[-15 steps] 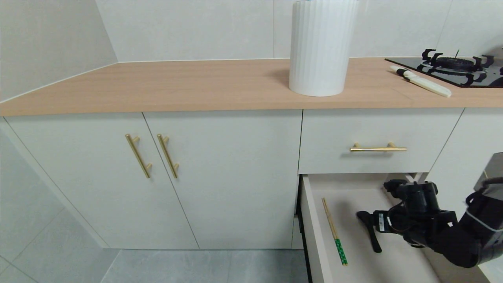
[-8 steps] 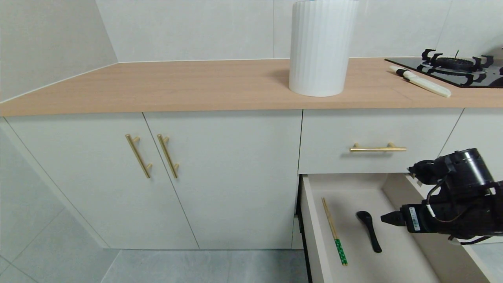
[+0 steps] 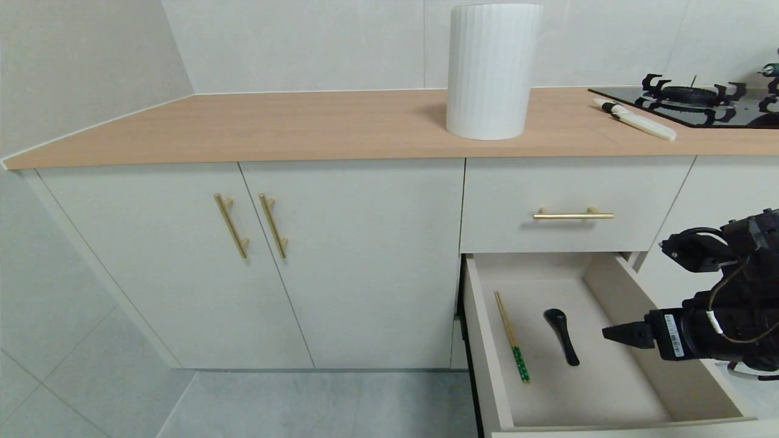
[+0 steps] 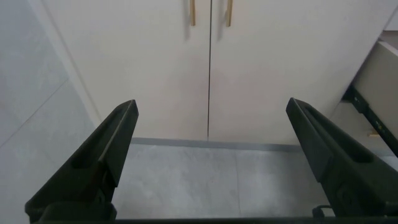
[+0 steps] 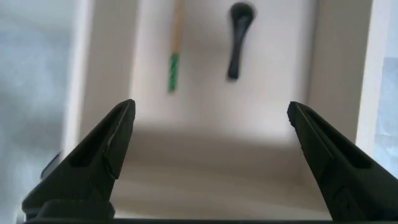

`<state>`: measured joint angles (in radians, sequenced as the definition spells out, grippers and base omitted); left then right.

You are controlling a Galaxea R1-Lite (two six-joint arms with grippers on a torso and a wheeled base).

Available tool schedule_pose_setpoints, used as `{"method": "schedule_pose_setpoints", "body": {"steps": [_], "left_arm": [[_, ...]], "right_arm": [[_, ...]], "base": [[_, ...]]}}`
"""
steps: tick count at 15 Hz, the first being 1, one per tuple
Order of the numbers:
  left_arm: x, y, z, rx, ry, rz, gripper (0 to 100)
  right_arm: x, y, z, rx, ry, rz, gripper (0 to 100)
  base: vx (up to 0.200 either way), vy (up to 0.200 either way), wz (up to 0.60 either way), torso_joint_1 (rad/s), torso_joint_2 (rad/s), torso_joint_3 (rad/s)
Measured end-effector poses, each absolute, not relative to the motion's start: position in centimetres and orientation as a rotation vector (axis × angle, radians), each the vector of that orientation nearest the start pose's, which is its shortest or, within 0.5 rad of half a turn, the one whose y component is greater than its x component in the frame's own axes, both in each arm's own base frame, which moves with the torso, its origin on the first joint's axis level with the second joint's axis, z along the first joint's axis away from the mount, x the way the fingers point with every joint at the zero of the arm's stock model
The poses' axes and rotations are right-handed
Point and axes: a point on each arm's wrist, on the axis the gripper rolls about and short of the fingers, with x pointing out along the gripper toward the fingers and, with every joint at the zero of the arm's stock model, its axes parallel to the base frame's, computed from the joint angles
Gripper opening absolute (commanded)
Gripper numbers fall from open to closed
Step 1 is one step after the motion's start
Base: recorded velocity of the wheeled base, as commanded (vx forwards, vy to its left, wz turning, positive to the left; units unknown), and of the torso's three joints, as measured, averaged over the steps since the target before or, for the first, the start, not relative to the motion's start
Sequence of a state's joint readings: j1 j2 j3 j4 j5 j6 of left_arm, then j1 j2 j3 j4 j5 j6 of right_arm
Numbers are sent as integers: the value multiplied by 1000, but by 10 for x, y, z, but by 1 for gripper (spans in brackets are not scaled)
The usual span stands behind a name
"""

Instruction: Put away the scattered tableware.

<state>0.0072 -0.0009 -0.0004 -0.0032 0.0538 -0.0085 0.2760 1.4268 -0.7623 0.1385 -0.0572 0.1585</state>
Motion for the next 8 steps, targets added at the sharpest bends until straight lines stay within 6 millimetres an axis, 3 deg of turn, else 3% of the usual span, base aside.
{"method": "schedule_pose_setpoints", "body": {"steps": [6, 8], "left_arm": [[-23, 1, 76, -9, -5, 60, 100], [-23, 1, 76, -9, -5, 60, 100]], "right_arm": [[177, 60, 190, -28, 1086, 215, 100], [177, 67, 191, -50, 1166, 254, 100]], "base": [[0, 0, 0, 0, 0, 0], [0, 0, 0, 0, 0, 0]]}}
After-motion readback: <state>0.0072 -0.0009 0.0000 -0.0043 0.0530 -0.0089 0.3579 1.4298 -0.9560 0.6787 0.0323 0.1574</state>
